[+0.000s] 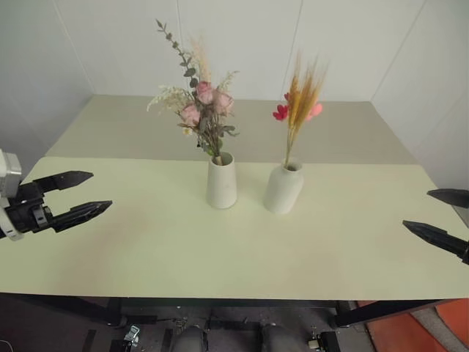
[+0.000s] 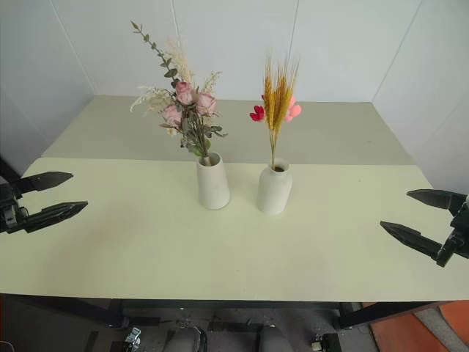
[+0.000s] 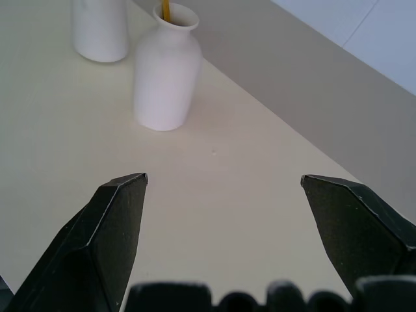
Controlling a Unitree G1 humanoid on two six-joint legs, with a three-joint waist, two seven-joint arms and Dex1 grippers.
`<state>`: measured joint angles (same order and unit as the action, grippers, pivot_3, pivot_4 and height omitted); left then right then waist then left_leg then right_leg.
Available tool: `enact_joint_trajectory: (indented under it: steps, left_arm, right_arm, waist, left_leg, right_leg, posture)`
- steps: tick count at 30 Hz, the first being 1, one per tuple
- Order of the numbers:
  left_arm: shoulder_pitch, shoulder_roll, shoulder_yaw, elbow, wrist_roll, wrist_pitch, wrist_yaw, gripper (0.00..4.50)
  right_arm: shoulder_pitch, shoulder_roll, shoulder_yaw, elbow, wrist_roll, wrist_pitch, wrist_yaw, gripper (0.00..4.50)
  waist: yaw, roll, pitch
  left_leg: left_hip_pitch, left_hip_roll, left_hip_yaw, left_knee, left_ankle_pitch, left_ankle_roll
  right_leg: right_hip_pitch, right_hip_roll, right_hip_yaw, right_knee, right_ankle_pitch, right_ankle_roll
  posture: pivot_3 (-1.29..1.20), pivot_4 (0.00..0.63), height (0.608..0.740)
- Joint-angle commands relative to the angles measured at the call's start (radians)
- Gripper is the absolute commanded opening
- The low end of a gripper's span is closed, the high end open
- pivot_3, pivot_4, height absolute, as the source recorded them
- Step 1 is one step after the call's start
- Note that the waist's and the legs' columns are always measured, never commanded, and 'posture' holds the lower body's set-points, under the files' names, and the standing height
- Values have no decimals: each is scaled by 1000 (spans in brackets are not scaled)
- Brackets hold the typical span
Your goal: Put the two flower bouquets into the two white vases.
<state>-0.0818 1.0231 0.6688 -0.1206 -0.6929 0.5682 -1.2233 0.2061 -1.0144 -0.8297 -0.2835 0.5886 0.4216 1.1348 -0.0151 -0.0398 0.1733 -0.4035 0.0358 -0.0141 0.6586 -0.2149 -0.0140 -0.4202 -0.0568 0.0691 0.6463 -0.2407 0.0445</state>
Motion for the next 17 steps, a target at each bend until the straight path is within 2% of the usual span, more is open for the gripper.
enact_joint_trajectory:
  steps: [1,7,17]
  left_arm:
    - [-20,18,18,-13,-18,-18,-1,4470]
    - [-54,25,-44,26,-7,-27,-28,4470]
    - [-217,33,-185,155,40,-96,-67,4470]
  right_arm:
    - [-3,-7,-44,-12,-11,-6,-11,4488]
    - [20,17,-91,-68,0,24,-35,4488]
    - [104,108,-165,-161,-8,27,-91,4488]
  waist:
    - [0,0,0]
    - [-1,0,0]
    - [1,0,0]
  left_leg:
    - [0,0,0,0,0,0]
    - [0,0,0,0,0,0]
    - [-1,0,0,0,0,0]
  right_leg:
    - [0,0,0,0,0,0]
    - [0,0,0,0,0,0]
    - [0,0,0,0,0,0]
  posture:
    - [0,150,740]
    - [0,150,740]
    - [0,150,740]
